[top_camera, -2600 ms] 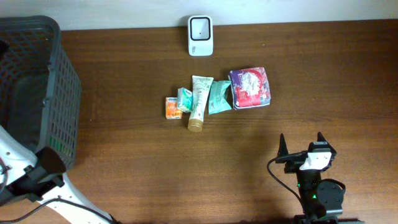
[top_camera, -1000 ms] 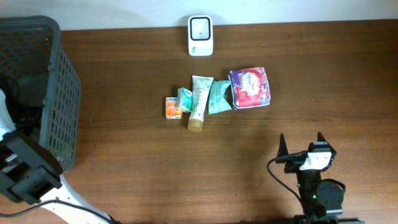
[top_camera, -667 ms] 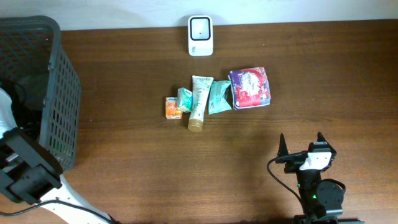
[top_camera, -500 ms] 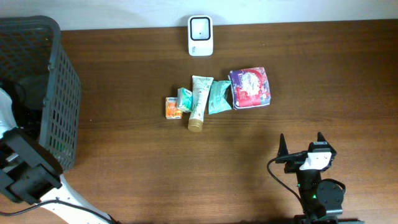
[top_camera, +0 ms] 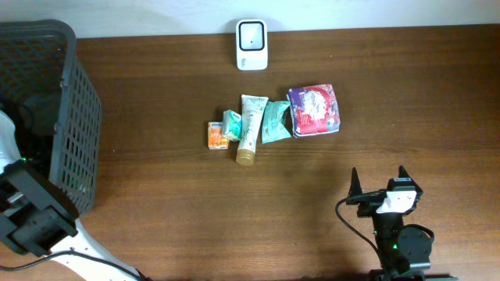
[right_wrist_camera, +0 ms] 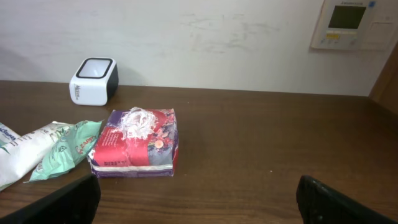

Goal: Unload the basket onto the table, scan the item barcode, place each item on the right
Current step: 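Reach into the basket and grasp the green bottle with left gripper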

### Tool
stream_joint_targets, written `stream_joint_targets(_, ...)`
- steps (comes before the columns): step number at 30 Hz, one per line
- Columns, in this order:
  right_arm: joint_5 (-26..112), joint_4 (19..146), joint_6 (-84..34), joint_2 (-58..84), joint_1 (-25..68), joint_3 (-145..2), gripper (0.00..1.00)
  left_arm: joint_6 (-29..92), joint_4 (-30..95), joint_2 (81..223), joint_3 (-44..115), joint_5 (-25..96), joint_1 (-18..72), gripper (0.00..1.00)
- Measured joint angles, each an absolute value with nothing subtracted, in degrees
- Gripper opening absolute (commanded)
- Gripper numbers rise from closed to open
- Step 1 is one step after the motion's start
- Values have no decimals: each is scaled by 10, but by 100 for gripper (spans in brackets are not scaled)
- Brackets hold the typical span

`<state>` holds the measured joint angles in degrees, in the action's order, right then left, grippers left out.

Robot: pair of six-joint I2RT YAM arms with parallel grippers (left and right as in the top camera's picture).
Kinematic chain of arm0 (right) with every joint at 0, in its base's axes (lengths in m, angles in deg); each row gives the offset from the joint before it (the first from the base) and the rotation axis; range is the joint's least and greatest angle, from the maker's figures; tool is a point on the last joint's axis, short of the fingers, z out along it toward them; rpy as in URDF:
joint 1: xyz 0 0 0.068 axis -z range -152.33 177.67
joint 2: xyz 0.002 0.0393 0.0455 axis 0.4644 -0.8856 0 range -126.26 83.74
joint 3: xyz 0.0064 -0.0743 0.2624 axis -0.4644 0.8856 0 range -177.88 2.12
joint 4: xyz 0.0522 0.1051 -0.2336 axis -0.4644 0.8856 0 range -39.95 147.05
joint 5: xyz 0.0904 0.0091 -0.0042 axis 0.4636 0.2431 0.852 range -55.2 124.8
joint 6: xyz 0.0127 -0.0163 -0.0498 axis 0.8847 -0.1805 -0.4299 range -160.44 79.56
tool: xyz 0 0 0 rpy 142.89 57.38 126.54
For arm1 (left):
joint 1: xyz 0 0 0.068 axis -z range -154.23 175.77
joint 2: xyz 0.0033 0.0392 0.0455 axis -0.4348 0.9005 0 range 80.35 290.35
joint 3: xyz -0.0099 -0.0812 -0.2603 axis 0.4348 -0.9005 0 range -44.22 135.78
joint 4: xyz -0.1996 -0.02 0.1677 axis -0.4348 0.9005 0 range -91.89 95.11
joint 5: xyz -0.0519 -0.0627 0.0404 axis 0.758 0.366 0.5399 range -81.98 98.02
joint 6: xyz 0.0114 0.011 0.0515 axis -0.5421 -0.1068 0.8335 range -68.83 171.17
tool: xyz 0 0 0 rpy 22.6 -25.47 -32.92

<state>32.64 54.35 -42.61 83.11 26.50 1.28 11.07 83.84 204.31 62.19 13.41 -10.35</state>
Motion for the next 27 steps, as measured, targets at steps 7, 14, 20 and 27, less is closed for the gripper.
stream_joint_targets(7, 326, 543, -427, 831, 265, 13, 99, 109, 777, 2043, 622, 103, -103, 89)
stream_joint_targets(14, 326, 543, -426, 831, 265, 13, 99, 109, 750, 2043, 622, 105, -104, 92)
stream_joint_targets(20, 326, 543, -427, 831, 265, 13, 99, 109, 793, 2043, 622, 173, -103, 98)
stream_joint_targets(27, 326, 543, -426, 831, 265, 13, 99, 109, 787, 2043, 622, 162, -103, 88)
